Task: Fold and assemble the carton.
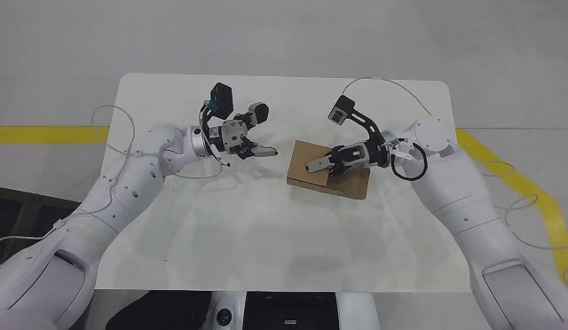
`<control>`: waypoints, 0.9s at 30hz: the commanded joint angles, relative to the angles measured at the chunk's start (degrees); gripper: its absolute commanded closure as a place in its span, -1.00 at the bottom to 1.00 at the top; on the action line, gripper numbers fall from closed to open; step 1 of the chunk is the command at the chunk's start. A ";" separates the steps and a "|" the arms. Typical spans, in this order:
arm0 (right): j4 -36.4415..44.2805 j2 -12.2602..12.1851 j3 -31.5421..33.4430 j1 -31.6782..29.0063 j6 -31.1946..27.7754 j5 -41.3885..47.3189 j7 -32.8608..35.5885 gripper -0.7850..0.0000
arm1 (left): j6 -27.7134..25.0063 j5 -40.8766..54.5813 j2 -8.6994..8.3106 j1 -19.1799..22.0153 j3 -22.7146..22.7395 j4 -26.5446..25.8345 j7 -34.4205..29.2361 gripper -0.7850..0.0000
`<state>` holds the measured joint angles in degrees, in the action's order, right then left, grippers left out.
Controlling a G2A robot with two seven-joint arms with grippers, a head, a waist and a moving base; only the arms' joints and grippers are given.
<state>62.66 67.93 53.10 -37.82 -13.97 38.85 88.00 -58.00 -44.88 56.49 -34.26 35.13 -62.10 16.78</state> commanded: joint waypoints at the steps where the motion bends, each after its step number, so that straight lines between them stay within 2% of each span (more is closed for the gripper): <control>1: 0.02 0.08 -0.45 0.25 -0.06 0.48 0.00 1.00 | 0.00 -0.03 -0.06 -0.33 -0.40 -1.45 -0.33 -1.00; 9: -0.71 0.22 -1.58 0.98 -0.65 1.74 0.00 1.00 | 0.00 0.25 0.57 0.16 -2.31 -3.26 -1.68 -1.00; 20: -0.66 0.39 -2.88 1.57 -1.40 3.14 0.00 1.00 | 0.00 1.36 2.75 2.21 -3.84 -0.95 -2.55 -1.00; 27: -0.84 0.34 -3.26 1.61 -1.76 3.54 0.00 1.00 | 0.00 0.91 3.41 2.59 -4.20 -0.66 -1.94 -1.00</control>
<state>61.85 68.28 49.87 -36.21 -15.71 42.37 88.00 -58.00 -43.88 59.85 -31.67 30.94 -62.84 14.68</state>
